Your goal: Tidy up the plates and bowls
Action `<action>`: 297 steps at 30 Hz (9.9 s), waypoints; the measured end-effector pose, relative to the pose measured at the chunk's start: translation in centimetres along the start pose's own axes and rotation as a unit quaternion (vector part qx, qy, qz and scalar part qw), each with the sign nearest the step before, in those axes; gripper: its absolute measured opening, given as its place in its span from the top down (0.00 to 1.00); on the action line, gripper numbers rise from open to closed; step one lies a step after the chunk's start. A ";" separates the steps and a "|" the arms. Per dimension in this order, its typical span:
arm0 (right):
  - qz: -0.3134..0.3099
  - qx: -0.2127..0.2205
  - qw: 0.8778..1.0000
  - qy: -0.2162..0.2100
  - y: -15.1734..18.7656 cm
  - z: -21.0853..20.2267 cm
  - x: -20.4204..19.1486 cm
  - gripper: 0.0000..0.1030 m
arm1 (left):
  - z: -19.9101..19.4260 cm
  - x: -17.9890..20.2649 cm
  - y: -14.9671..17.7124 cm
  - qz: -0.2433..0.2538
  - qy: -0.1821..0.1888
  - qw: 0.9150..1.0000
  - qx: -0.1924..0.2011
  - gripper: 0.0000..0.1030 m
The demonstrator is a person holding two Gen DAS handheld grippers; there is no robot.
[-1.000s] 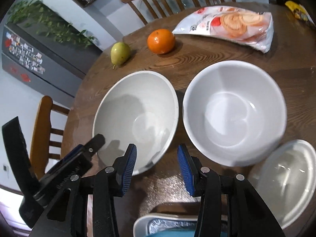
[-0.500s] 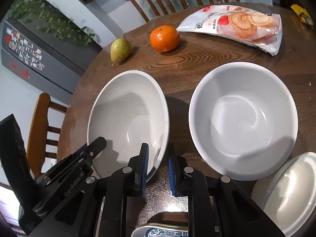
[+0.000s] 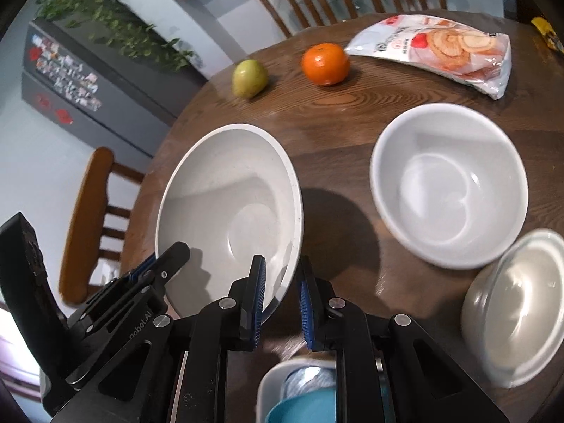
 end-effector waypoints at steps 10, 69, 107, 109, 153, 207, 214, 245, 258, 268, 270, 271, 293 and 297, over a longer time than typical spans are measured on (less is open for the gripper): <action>-0.054 -0.061 0.996 -0.028 5.9 0.2 -4.3 0.81 | -4.1 -4.4 4.9 -0.036 -0.021 0.999 0.004 0.89; -0.161 0.040 0.986 0.022 10.5 -7.8 -5.0 0.40 | -10.0 -6.9 10.0 -0.071 -0.087 0.993 0.037 0.01; -0.093 0.122 0.985 0.074 7.7 -16.7 4.4 0.32 | -11.7 3.4 8.0 0.037 -0.069 0.994 0.072 0.01; -0.092 0.132 0.984 0.082 7.2 -17.9 5.1 0.32 | -12.0 4.2 7.7 0.043 -0.064 0.994 0.077 0.01; -0.112 0.118 0.982 0.095 -6.0 -17.0 8.9 0.32 | -6.4 11.8 -2.5 0.060 -0.033 0.995 0.072 0.01; -0.051 0.002 0.997 0.053 -6.0 -5.9 15.0 0.37 | 4.4 17.2 0.1 0.114 0.020 0.992 -0.046 0.59; -0.051 -0.003 0.998 0.048 -5.9 -5.4 14.8 0.57 | 4.5 17.4 0.2 0.119 0.017 0.992 -0.046 0.70; -0.064 -0.003 0.997 0.038 -5.5 -4.9 13.0 0.85 | 4.7 17.7 0.2 0.122 0.026 0.991 -0.050 0.83; -0.065 0.003 0.997 0.034 -5.8 -5.2 12.9 0.85 | 4.5 17.6 -0.1 0.119 0.023 0.992 -0.043 0.83; -0.079 0.026 0.996 0.027 -6.3 -6.6 11.9 0.85 | 2.8 17.1 -0.9 0.116 0.022 0.993 -0.017 0.83; -0.080 0.029 0.996 0.026 -6.3 -6.9 11.7 0.85 | 2.3 17.0 -1.0 0.116 0.022 0.993 -0.011 0.83; -0.080 0.031 0.996 0.025 -6.3 -7.1 11.6 0.85 | 2.0 17.0 -1.1 0.117 0.022 0.993 -0.007 0.83; -0.115 0.105 0.988 0.013 -3.3 -14.2 6.2 0.85 | -7.8 15.1 -0.7 0.113 0.032 0.989 0.091 0.83; -0.122 0.112 0.986 0.009 -2.3 -15.2 5.1 0.85 | -9.5 14.3 0.0 0.108 0.032 0.988 0.105 0.83</action>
Point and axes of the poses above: each gripper's, at about its wrist camera, not at the fingertips, and z roughly the way its jaws point, x to its right, y to its underside, the point moved 7 cm from there along z, roughly the way its jaws point, and after that the axes turned 5 degrees about -y, right-handed, at the moved point
